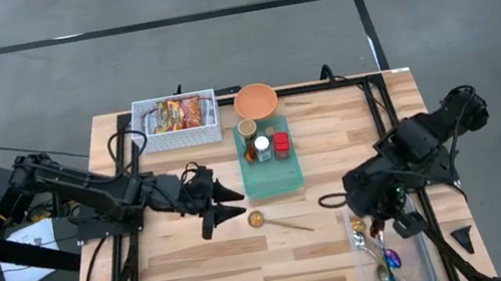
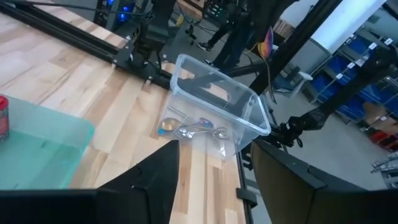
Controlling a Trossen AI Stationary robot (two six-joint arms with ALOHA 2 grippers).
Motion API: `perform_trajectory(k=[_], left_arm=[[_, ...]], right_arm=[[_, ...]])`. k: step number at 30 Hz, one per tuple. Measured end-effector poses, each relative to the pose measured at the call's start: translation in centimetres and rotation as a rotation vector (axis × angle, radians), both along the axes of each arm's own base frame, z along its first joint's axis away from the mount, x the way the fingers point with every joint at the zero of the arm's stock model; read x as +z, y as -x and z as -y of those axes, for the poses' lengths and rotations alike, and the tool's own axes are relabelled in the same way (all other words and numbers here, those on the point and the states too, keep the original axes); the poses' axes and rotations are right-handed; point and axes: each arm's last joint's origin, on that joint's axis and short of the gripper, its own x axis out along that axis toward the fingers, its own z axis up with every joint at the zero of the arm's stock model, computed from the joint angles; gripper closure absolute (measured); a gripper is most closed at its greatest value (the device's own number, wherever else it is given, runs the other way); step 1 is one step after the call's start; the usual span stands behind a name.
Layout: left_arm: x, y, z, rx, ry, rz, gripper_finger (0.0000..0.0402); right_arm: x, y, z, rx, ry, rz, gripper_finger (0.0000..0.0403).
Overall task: Pick & Place Food Item
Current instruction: Put the blue spoon into the transparent bin
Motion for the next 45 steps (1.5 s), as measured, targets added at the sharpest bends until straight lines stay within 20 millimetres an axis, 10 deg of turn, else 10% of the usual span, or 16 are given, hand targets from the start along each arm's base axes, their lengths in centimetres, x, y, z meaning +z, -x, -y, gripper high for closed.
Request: perform_trajectory(k=[23,37,45], left_arm=[[0.0,1.0,2.3,0.075,0.014,0.01,0.0213],[0.0,1.0,2.3,0.095,0.021,0.012,0.021],[0.1,1.0,2.3,0.098,0.033,0.012,0.0208]], right_arm=[[-11.8,0.4,0.0,0.271,0.22,-0.288,0.0403],[-12.4,-0.9,1.2,0.121,0.111,-0.32,0.0402],[-12.4,-1.2,1.0,0.06,0.056,-0.326,0.0332]])
